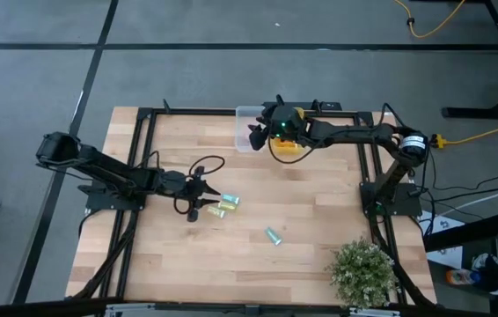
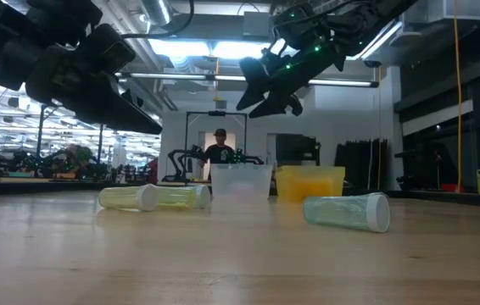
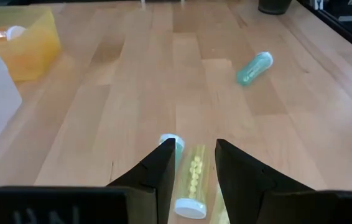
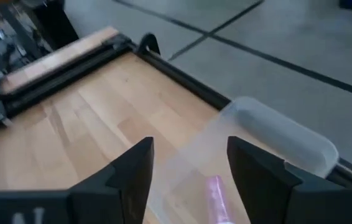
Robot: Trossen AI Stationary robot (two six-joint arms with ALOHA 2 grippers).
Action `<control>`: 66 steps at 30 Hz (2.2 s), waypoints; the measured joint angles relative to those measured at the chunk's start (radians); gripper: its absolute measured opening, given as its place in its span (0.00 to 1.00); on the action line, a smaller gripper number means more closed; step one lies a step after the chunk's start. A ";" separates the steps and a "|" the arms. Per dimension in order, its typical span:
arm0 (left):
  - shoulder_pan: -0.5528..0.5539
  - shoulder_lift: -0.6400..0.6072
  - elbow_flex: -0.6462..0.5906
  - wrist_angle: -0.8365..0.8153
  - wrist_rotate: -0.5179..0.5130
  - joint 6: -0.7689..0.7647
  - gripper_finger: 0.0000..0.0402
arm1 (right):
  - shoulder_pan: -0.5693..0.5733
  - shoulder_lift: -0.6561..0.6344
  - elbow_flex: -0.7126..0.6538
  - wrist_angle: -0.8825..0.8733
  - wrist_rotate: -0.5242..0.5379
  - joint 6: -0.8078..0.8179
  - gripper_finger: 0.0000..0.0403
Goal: Pick and place medicine bottles into bin by pill shape (circle, oval)
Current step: Put the small yellow pill bottle into the transparent bin
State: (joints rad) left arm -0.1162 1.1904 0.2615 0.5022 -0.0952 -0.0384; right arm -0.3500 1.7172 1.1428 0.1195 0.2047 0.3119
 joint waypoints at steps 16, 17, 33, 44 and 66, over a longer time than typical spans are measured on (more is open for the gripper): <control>-0.041 0.000 0.000 -0.163 0.074 -0.034 0.27 | 0.208 0.000 0.000 -0.114 -0.200 0.033 0.52; -0.051 0.000 0.000 -0.199 0.083 -0.035 0.27 | 0.222 0.000 0.000 -0.115 -0.201 0.042 0.52; -0.133 0.055 0.000 -0.159 -0.034 -0.076 0.29 | 0.271 0.000 0.000 -0.111 -0.152 0.054 0.52; -0.133 0.166 0.000 -0.124 -0.037 -0.090 0.39 | 0.271 0.000 0.000 -0.111 -0.152 0.054 0.52; -0.133 0.216 0.014 -0.074 -0.061 -0.092 0.36 | 0.270 -0.094 0.000 -0.125 0.052 0.078 0.52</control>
State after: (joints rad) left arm -0.2493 1.4063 0.2754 0.4286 -0.1558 -0.1308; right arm -0.0795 1.6228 1.1423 -0.0055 0.2570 0.3897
